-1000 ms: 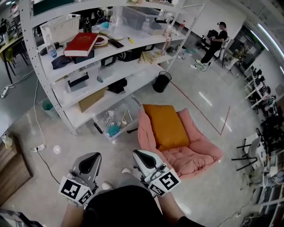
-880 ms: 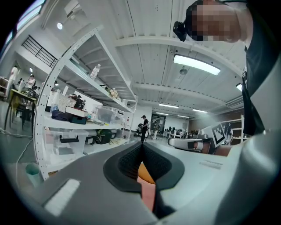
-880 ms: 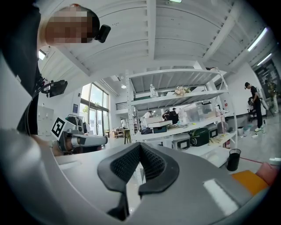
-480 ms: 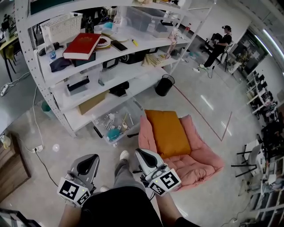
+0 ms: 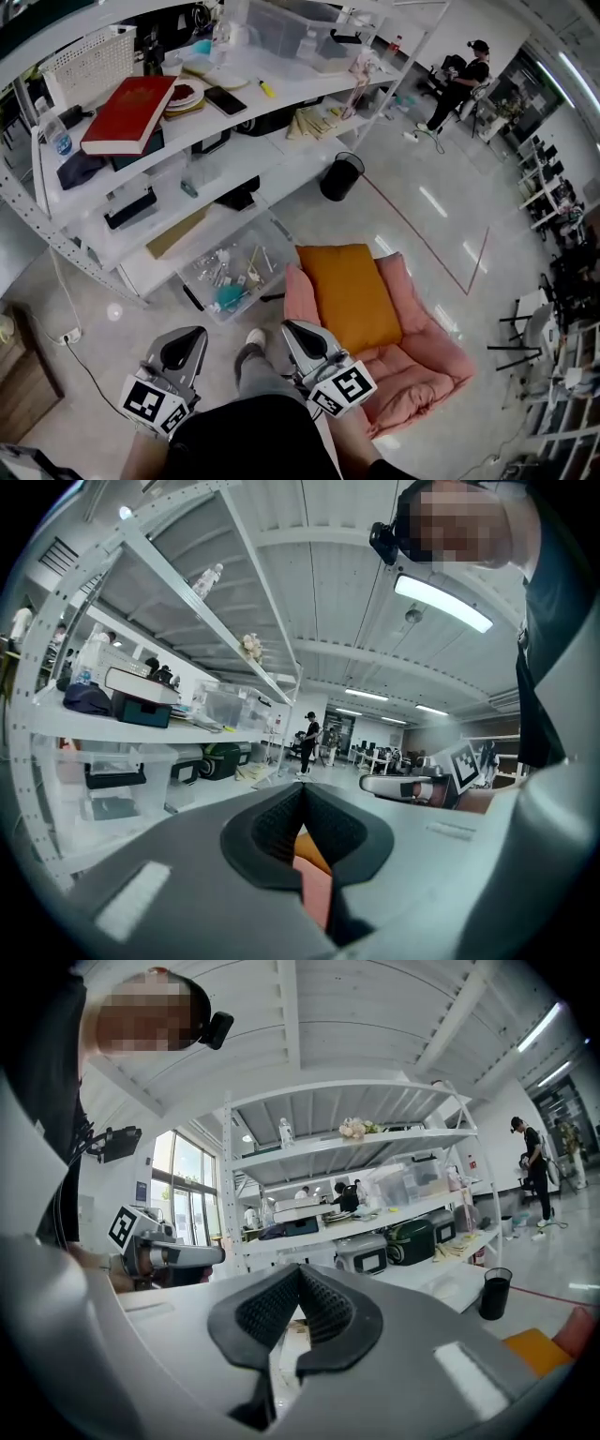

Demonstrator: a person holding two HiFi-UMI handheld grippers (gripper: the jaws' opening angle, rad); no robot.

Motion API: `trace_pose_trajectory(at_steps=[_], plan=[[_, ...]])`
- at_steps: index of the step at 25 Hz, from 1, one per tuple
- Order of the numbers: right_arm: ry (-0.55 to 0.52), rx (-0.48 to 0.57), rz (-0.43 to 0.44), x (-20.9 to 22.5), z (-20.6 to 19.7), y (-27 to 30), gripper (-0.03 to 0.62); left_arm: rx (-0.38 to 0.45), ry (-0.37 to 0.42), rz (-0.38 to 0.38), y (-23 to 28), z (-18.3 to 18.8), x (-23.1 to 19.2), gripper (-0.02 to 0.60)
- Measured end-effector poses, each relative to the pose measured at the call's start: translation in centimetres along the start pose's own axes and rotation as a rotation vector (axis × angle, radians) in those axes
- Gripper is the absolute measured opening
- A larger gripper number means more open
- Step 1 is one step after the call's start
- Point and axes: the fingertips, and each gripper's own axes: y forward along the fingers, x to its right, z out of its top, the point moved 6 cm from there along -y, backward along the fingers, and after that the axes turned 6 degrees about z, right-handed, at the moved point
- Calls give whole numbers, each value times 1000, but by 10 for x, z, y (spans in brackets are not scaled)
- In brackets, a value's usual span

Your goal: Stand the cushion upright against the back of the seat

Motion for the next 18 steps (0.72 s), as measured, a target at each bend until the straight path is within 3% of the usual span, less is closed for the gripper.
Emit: trace_pose_trajectory(at_steps=[10,18], plan=[[81,-51,-79,129,20,29,3,-69,-29,-84,160,26,-30,15],[130,-38,-153,220,33,30,3,-140,0,-134,258,34,-31,15]])
